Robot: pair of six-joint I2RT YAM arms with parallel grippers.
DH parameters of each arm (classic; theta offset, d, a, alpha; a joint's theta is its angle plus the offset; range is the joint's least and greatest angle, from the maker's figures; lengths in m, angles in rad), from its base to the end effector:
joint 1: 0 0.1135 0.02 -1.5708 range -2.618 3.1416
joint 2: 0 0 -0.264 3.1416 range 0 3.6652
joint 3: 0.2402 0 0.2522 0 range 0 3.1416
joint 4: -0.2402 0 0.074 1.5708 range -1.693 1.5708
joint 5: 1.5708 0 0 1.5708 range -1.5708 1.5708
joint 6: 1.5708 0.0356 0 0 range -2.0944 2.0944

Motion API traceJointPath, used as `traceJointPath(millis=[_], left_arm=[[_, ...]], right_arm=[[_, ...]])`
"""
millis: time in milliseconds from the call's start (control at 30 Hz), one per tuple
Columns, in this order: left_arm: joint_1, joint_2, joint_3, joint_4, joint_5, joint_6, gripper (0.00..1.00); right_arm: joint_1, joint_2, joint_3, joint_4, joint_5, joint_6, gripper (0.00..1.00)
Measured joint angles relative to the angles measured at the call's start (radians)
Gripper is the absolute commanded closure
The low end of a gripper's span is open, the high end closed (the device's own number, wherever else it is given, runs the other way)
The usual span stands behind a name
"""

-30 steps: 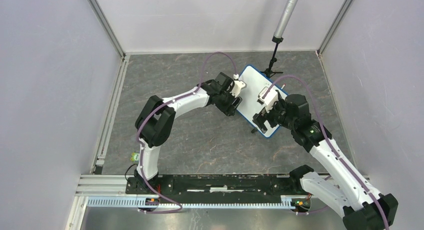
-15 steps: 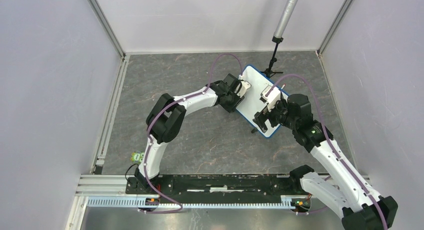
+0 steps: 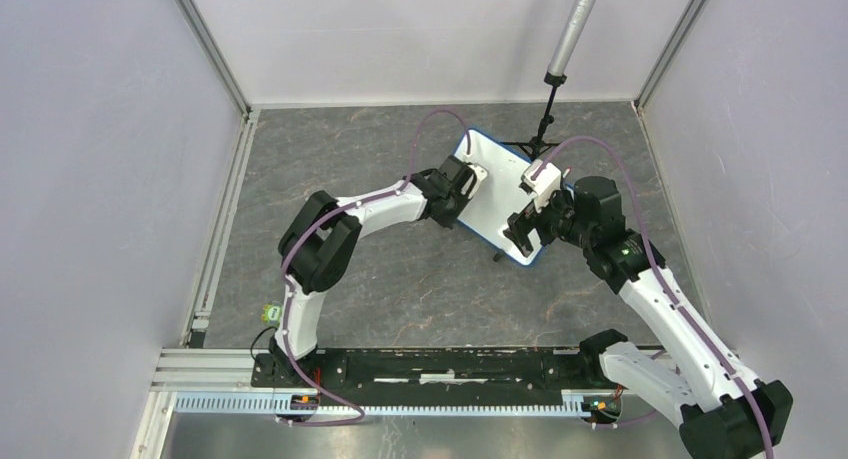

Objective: Write a sentence on the whiteboard
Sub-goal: Move the whiteboard stand to the center of the board.

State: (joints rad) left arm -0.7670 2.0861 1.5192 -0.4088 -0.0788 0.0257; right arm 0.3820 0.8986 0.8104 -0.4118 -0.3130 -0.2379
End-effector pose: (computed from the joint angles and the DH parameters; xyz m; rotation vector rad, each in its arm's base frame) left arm 0.3262 -0.3105 0.1716 0.9571 2.3668 -0.1898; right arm 0.1811 0.0846 0.3065 -0.8123 1.9038 0.4123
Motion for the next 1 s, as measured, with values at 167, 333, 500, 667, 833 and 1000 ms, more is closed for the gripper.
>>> traceJointPath(millis=[167,333,500,667,833,1000], left_arm=[[0.004,-0.103,-0.114,-0.035,-0.137,-0.082,0.98],[0.007,-0.173,-0.185,-0.076,-0.246,-0.201,0.98],[0.011,-0.219,-0.261,-0.083,-0.287,-0.331,0.98],[0.012,-0.243,-0.319,-0.074,-0.313,-0.431,0.98],[0.012,-0.281,-0.377,-0.067,-0.324,-0.523,0.97],[0.013,-0.283,-0.382,-0.063,-0.305,-0.583,0.64]], right_arm=[[-0.001,0.015,0.003,0.008,-0.008,0.025,0.02],[-0.001,0.04,-0.005,0.028,-0.024,0.041,0.02],[-0.001,0.052,-0.05,0.07,-0.005,0.068,0.02],[-0.001,0.07,-0.081,0.086,0.011,0.083,0.02],[-0.001,0.077,-0.096,0.113,0.029,0.092,0.02],[-0.001,0.099,-0.119,0.135,0.052,0.101,0.02]])
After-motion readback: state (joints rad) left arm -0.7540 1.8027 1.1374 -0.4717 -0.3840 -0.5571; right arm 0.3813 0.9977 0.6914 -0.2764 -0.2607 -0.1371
